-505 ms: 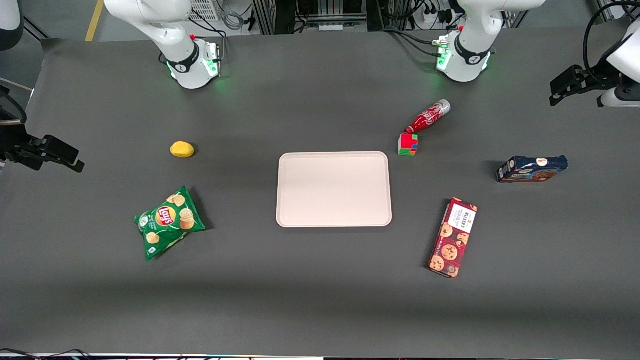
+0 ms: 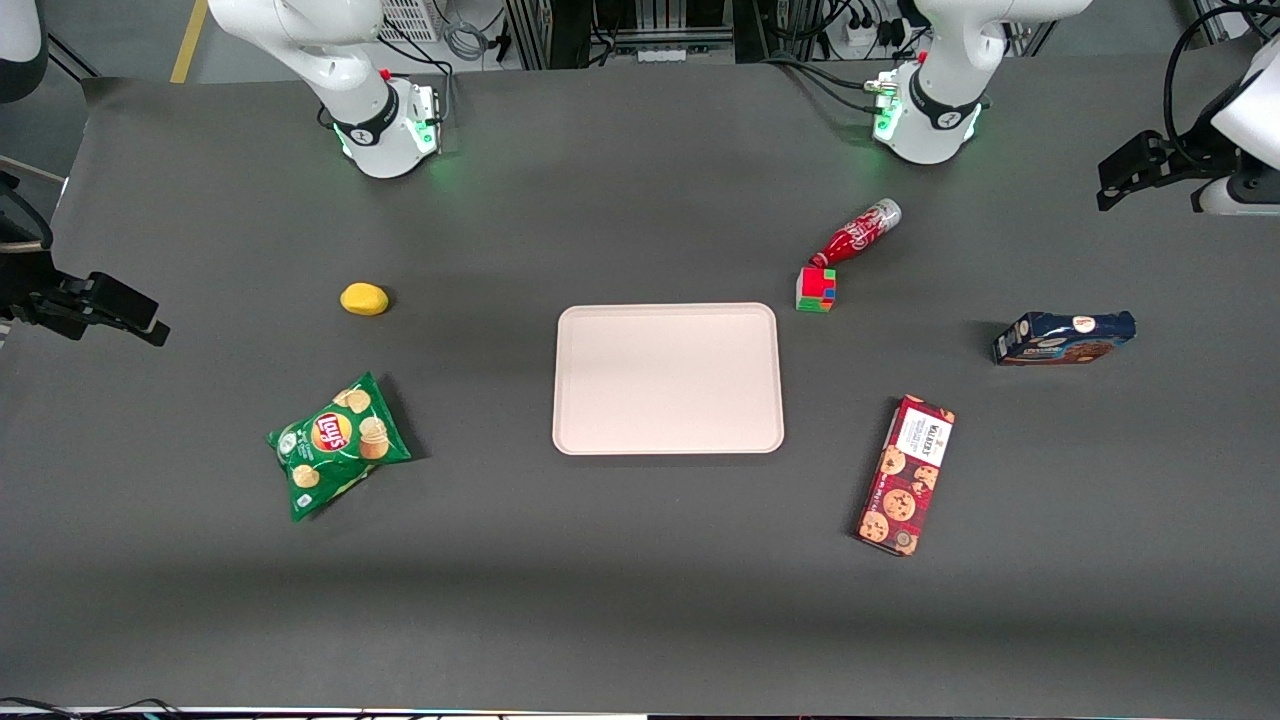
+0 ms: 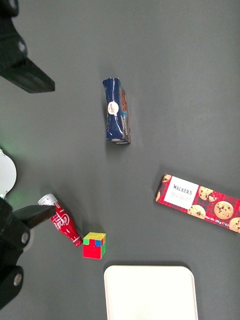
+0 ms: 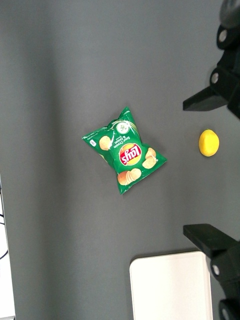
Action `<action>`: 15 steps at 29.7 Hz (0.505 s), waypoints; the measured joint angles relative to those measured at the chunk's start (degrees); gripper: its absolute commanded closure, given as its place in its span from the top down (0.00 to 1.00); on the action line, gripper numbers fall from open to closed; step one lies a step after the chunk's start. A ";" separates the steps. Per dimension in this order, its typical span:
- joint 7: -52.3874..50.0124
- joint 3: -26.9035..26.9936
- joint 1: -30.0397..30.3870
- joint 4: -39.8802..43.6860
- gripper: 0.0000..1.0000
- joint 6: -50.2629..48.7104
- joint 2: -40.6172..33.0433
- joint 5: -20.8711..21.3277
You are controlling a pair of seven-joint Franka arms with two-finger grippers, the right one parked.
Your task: Place cookie box on tray
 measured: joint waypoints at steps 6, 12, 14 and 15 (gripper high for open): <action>-0.07 0.03 0.00 0.00 1.00 -0.20 0.00 0.00; -0.17 0.24 0.09 0.00 1.00 -1.26 -0.01 0.03; -0.29 0.45 0.14 0.01 1.00 -1.84 -0.02 0.05; -0.33 0.59 0.18 0.01 1.00 -2.19 -0.04 0.07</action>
